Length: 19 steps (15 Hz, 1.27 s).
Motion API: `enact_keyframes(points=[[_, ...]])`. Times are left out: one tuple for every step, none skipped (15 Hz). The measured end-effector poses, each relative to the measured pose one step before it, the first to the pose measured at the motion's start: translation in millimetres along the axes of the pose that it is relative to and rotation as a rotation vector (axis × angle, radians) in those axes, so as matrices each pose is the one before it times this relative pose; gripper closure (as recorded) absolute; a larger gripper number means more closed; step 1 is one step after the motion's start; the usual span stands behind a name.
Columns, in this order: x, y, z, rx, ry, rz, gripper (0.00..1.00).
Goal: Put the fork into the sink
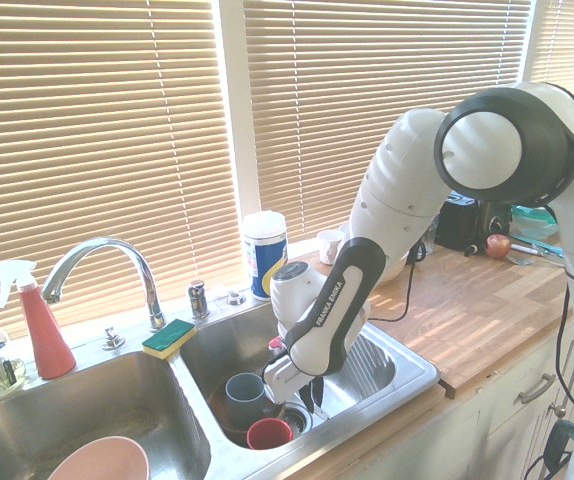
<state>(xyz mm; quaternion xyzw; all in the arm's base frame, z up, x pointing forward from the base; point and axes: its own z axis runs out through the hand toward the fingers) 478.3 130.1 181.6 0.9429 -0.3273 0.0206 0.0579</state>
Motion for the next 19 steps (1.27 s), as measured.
enact_keyframes(points=[[0.96, -1.09, 0.4, 0.00035, 0.00109, 0.0006, 0.0], [1.4, -0.79, -0.74, 0.00204, 0.00192, 0.00158, 0.0], [1.18, -0.71, -0.96, 0.00221, 0.00195, 0.0012, 0.0], [1.31, -0.91, -1.15, 0.00261, 0.00231, 0.00114, 0.0], [1.64, -0.59, -1.05, 0.00247, 0.00198, 0.00271, 0.0], [1.34, 0.13, -0.41, 0.00111, 0.0004, 0.00389, 0.0], [0.87, 0.1, -0.45, 0.00142, -0.00054, 0.00443, 0.0], [0.67, -0.07, -1.01, 0.00244, -0.0004, 0.00455, 0.0], [0.54, -0.24, -1.72, 0.00346, 0.00055, 0.00361, 0.0], [0.58, -0.41, -2.41, 0.00421, 0.0018, 0.00243, 0.0], [0.7, -0.49, -2.97, 0.00513, 0.00257, 0.00241, 0.0], [0.71, -0.52, -3.34, 0.00574, 0.00267, 0.00272, 0.0], [0.45, -0.4, -3.5, 0.00614, 0.00183, 0.00396, 0.0], [0.47, 0.14, -3.52, 0.00573, 0.00159, 0.0043, 0.0], [0.85, 0.01, -4.68, 0.00663, 0.00286, 0.00332, 0.0], [1.28, -0.74, -7.5, 0.01096, 0.0051, 0.00311, 0.0], [1.07, -1.81, -11.91, 0.01547, 0.00421, 0.00542, 0.0], [1.12, -2.3, -16.61, 0.0176, 0.00624, 0.00341, 0.0], [1.7, -2.39, -22.02, 0.01926, 0.00597, 0.00338, 0.0]])
